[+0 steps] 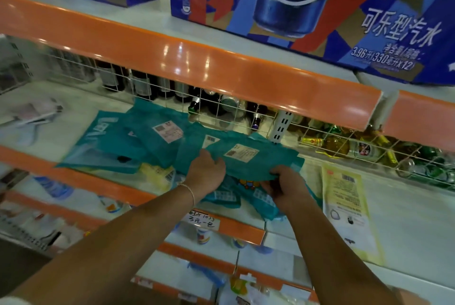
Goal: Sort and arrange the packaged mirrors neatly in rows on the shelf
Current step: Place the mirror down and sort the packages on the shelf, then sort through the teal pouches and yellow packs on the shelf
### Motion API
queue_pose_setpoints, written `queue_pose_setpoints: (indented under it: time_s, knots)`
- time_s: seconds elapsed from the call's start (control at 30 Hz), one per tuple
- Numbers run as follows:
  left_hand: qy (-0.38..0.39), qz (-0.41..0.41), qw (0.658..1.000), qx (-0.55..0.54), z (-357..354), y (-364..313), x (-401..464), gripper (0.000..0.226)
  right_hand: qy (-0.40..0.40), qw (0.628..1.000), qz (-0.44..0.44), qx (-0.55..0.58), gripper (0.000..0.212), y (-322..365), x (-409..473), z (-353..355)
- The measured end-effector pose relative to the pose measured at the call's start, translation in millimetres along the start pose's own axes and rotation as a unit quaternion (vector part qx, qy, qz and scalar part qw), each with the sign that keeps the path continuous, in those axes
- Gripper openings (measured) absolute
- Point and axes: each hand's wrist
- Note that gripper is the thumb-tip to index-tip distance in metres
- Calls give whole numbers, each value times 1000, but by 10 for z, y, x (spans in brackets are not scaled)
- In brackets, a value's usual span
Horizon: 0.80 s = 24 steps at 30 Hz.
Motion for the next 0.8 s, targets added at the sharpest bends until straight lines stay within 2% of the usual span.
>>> queue_pose_setpoints:
  time_s: [0.07,0.13,0.27,0.33,0.47,0.57,0.67,0.8]
  knots:
    - [17,87,990,-113,-21,-48,6,43,0,999,16,37,16,-19,-35,37]
    - [40,143,969,-196,-59,-99,34,44,6,998,22,65,15,-27,-81,98]
    - [94,180,926,-318,-140,-273,32,34,54,992,20,116,13,44,-181,283]
    - [73,174,919,-346,-230,-378,27,24,89,987,19,133,15,102,-219,402]
    - [16,150,919,-364,-512,-589,1,7,133,979,35,154,25,287,-257,701]
    - [17,121,923,-365,-765,-797,-90,27,125,978,18,169,34,464,-304,986]
    - [46,66,950,-303,-1090,-1060,-245,25,61,986,16,153,44,622,-307,1314]
    - [113,0,974,-197,-1584,-1412,-461,16,-35,984,52,167,27,886,-307,1889]
Point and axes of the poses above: each hand's wrist, its own x-axis towards the middle knuckle, its own z-axis out of the back of the hand, y = z × x, and after that the axes turned 14 degrees about x, right-handed
